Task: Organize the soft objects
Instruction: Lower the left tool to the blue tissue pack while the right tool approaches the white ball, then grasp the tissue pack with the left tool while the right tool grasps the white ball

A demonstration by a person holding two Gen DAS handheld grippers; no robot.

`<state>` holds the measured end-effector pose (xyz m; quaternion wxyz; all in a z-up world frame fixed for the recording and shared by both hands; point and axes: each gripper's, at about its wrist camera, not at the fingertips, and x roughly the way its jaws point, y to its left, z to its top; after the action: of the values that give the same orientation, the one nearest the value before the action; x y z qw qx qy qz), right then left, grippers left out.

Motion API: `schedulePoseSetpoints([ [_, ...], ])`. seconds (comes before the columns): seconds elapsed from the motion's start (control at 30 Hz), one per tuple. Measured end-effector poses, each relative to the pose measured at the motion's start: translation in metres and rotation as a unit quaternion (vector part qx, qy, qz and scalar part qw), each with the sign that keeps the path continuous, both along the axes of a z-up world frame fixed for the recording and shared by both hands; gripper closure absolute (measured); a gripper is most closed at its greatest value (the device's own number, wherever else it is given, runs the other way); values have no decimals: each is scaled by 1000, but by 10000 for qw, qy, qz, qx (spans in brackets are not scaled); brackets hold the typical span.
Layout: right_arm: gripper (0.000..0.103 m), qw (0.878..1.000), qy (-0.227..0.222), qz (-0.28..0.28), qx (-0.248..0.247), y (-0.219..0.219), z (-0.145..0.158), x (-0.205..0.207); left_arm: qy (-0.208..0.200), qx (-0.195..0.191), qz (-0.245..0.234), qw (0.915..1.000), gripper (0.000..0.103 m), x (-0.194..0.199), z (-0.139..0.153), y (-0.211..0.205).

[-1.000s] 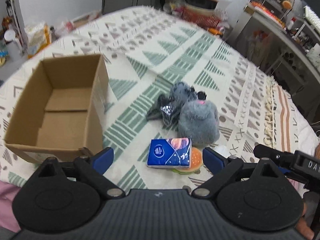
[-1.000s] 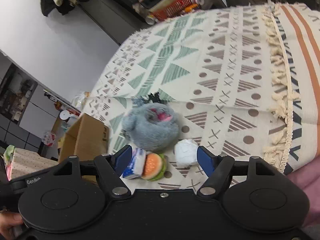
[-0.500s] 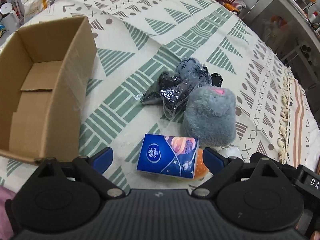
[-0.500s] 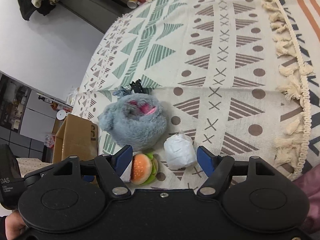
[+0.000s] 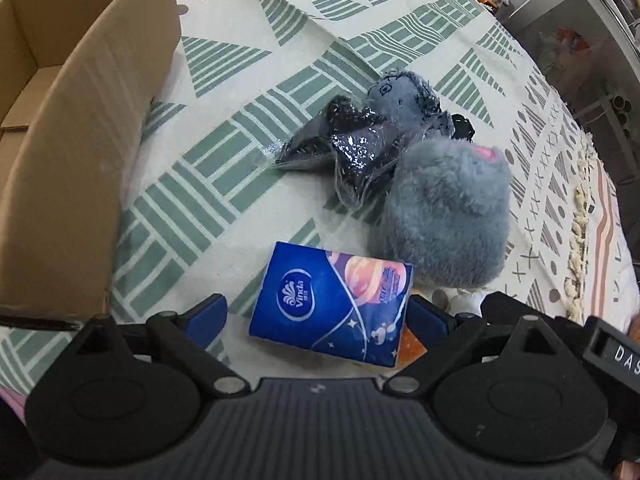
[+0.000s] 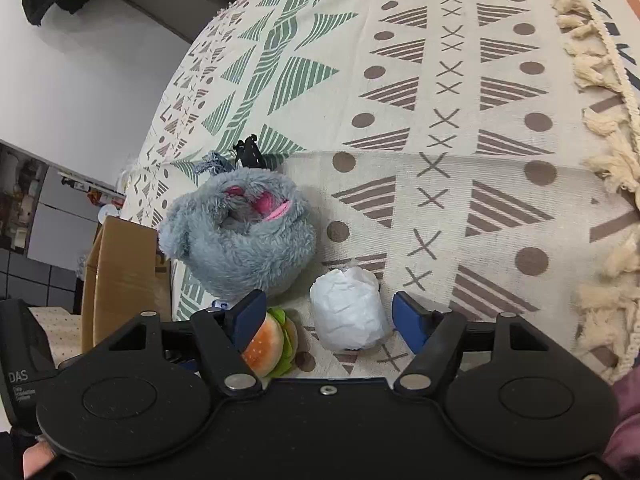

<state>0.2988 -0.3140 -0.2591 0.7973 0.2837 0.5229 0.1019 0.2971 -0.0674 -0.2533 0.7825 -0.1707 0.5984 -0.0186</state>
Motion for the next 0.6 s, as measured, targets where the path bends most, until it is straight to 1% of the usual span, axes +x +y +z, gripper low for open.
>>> schedulePoseSetpoints([
  [0.03,34,10000,-7,16,-23,1,0,1,-63,35,8,10000,11,0,1,-1],
  [0.07,34,10000,-20,46,-49,4,0,1,-122,45,21,9999,18,0,2,-1],
  [0.13,34,9999,-31,102,-106,7,-1,1,-181,-17,36,9998,26,0,4,-1],
  [0.23,36,9997,-35,153,-203,10,-2,1,-247,-55,77,9997,28,-1,6,0],
  [0.33,42,9995,-1,165,-281,11,-4,0,-295,-42,99,9995,28,-5,8,0],
  [0.43,54,9991,48,153,-395,12,-5,-1,-447,-40,117,9989,28,-7,17,0],
  [0.47,62,9989,47,171,-440,14,-5,-2,-518,-47,112,9986,28,-8,21,0],
  [0.6,63,9979,-11,164,-627,18,-1,-8,-756,-40,118,9971,28,-14,35,1],
])
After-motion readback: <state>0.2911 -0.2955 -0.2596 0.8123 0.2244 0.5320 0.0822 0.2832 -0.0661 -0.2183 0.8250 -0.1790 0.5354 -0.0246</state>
